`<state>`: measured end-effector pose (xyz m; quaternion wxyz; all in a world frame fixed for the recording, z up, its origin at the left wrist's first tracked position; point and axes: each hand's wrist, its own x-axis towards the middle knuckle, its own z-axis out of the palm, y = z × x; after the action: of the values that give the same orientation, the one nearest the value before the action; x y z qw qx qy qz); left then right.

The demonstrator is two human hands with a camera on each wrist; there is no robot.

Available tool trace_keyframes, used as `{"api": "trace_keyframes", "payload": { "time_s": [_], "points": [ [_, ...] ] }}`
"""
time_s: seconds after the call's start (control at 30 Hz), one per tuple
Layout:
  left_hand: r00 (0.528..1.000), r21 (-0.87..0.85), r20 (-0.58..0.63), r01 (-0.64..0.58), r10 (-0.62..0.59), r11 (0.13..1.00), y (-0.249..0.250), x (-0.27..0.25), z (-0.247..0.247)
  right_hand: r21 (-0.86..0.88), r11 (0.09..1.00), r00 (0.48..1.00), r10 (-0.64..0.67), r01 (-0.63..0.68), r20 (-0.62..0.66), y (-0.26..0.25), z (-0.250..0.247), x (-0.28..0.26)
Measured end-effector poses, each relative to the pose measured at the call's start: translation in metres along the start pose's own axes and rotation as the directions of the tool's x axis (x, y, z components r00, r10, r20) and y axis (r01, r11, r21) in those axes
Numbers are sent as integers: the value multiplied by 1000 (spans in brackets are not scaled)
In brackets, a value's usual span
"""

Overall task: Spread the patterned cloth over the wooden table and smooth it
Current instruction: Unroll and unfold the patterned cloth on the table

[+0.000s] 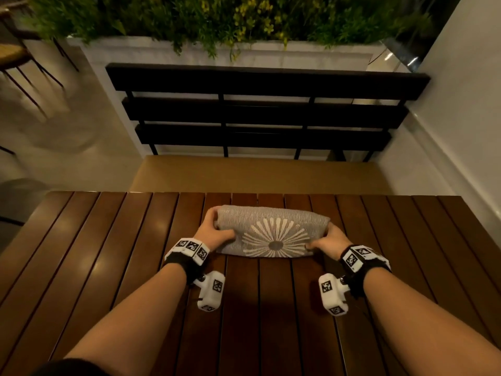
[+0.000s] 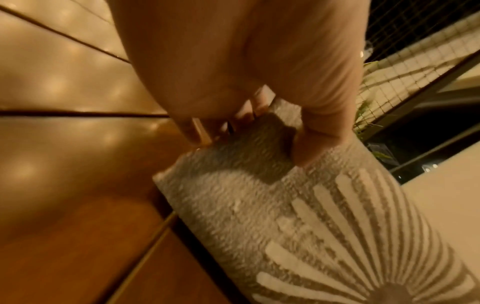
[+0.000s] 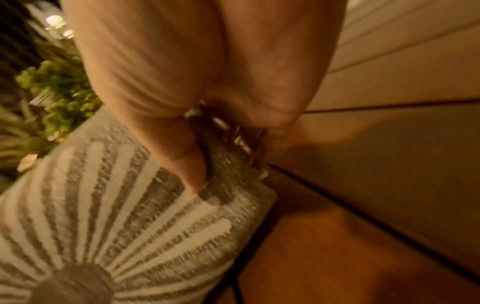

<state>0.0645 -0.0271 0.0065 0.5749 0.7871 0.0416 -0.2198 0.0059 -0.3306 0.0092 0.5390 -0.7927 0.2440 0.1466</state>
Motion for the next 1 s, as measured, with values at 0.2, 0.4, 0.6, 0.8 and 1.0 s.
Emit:
{"api": "trace_keyframes", "payload": {
  "time_s": [0.2,0.4,0.6,0.8,1.0],
  "points": [
    [978,64,156,-148,137,987,-32,-45,-10,-247,921,953,-282,302,114,26,3,-50],
    [901,588,339,-427,270,687,-79,-86,-8,-701,487,853,-275,522,444,62,7,-80],
    [900,821,417,-433,126,372,-90,-115,17,-837,248,872,-90,488,482,80,22,-92],
    [937,919,322,-344,138,193,-55,-118,51,-870,195,892,-96,452,442,70,31,-97],
    [968,897,246,-247,50,367,-71,-135,73,-830,346,899,-123,437,421,82,30,-108]
  ]
}}
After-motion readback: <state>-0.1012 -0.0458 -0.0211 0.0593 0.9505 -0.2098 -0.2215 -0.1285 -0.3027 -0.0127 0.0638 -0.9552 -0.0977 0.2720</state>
